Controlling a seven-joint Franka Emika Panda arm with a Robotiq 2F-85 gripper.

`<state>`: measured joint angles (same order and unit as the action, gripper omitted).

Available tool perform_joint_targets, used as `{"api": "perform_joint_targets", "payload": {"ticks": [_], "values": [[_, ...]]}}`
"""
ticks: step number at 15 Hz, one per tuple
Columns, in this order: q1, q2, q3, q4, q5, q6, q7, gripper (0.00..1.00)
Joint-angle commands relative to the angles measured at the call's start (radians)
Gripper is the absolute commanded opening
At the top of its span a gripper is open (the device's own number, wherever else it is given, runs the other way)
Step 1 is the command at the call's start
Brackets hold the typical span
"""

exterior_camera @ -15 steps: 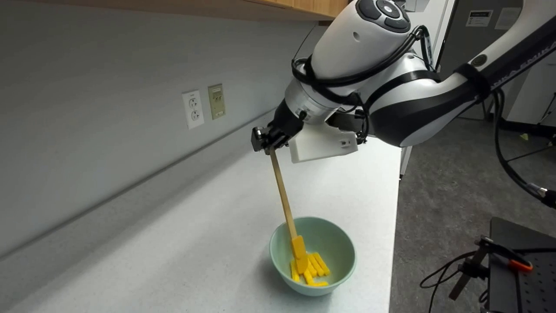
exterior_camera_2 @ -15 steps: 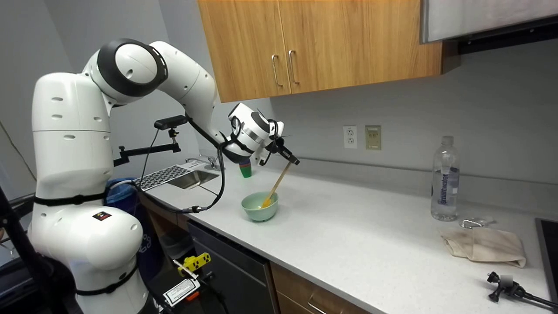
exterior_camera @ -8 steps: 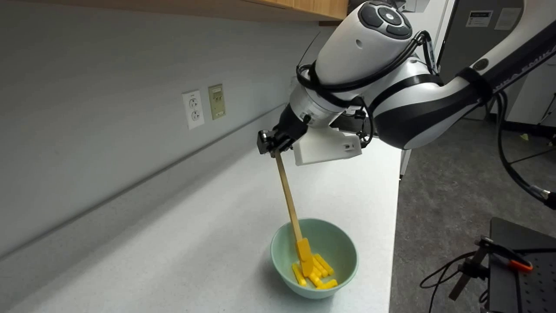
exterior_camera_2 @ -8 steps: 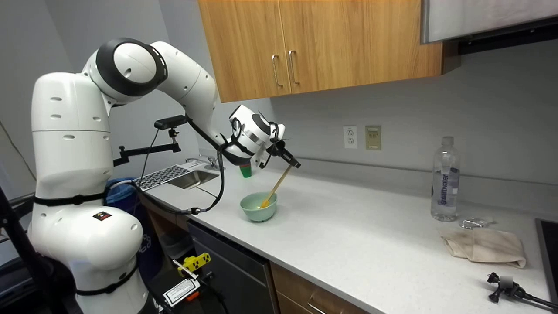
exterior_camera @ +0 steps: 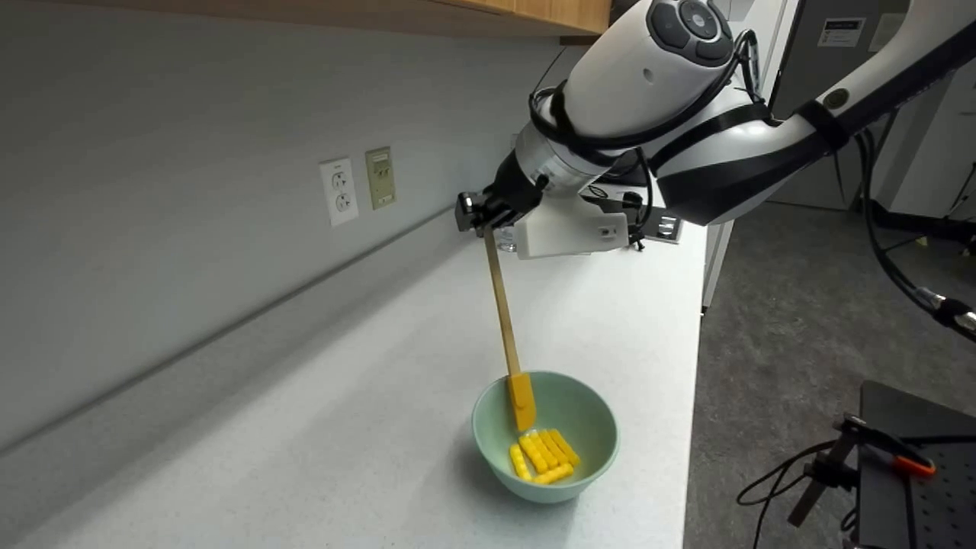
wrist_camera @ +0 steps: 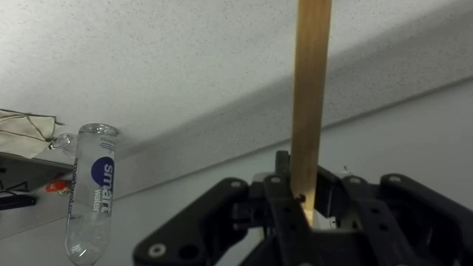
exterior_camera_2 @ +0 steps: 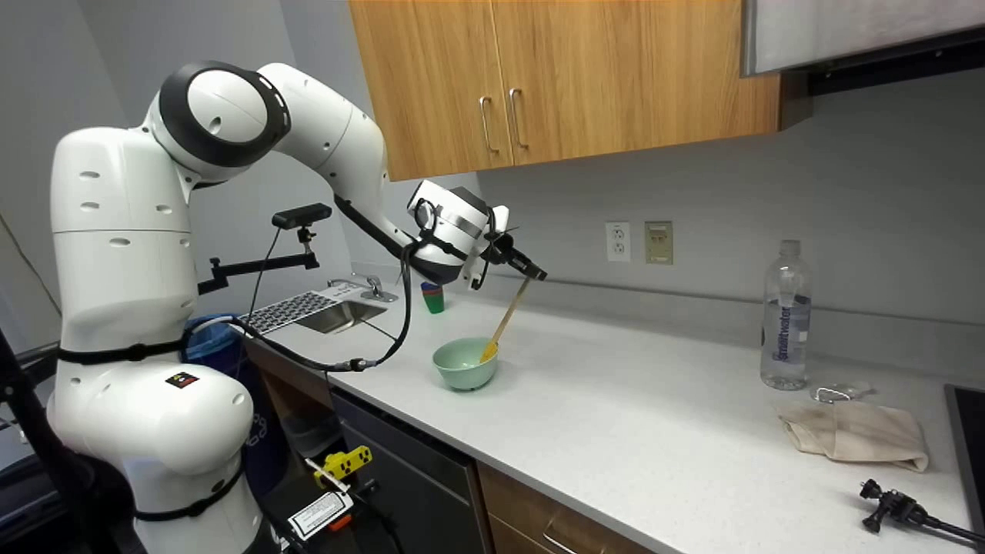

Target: Mix in the bowl with the spatula

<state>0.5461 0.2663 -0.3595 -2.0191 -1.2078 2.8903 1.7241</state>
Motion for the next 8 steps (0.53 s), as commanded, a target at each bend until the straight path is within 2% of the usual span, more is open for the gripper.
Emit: {"api": "perform_joint_targets", "payload": {"ticks": [1,7,8], "values": [[-0.008,-0.021,0.017,-0.038,0.034,0.039,-0.012,0.02],[-0.085,-0.011,0.121,-0.124,0.354,0.110,-0.225,0.02],[-0.091,-0.009,0.129,-0.125,0.381,0.103,-0.241,0.02]]}}
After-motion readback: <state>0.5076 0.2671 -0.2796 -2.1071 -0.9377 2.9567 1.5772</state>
